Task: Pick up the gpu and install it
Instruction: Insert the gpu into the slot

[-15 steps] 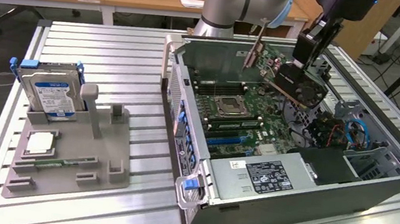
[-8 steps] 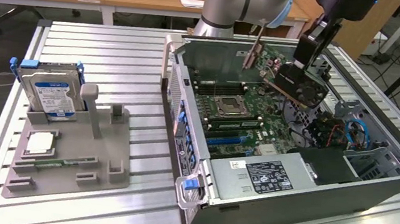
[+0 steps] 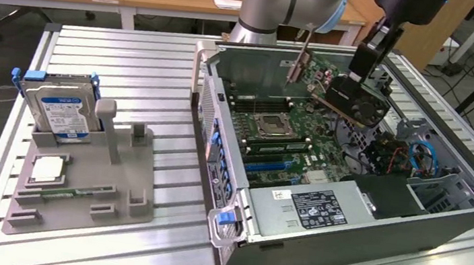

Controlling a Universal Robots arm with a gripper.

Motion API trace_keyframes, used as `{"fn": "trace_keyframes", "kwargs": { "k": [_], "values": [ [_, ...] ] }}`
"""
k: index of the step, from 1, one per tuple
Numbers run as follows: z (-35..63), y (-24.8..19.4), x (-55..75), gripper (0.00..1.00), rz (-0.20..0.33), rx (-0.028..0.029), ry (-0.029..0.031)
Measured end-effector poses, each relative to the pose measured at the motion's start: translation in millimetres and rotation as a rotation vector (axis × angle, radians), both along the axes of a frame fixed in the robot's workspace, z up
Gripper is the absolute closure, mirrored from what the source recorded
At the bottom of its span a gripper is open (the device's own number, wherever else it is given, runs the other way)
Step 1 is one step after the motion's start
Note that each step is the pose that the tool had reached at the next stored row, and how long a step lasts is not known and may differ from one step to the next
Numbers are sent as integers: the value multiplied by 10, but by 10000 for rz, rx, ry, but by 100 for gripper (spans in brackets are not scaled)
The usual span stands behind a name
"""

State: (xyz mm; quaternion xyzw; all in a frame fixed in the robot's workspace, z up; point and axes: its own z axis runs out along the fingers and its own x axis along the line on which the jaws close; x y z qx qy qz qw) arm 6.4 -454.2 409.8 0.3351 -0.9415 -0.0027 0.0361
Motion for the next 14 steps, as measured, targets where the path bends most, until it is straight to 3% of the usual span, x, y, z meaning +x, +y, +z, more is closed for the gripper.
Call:
{"fn": "trace_keyframes", "kwargs": {
  "k": [14],
  "values": [
    [-3, 0, 0, 74, 880, 0, 0]
  ]
}}
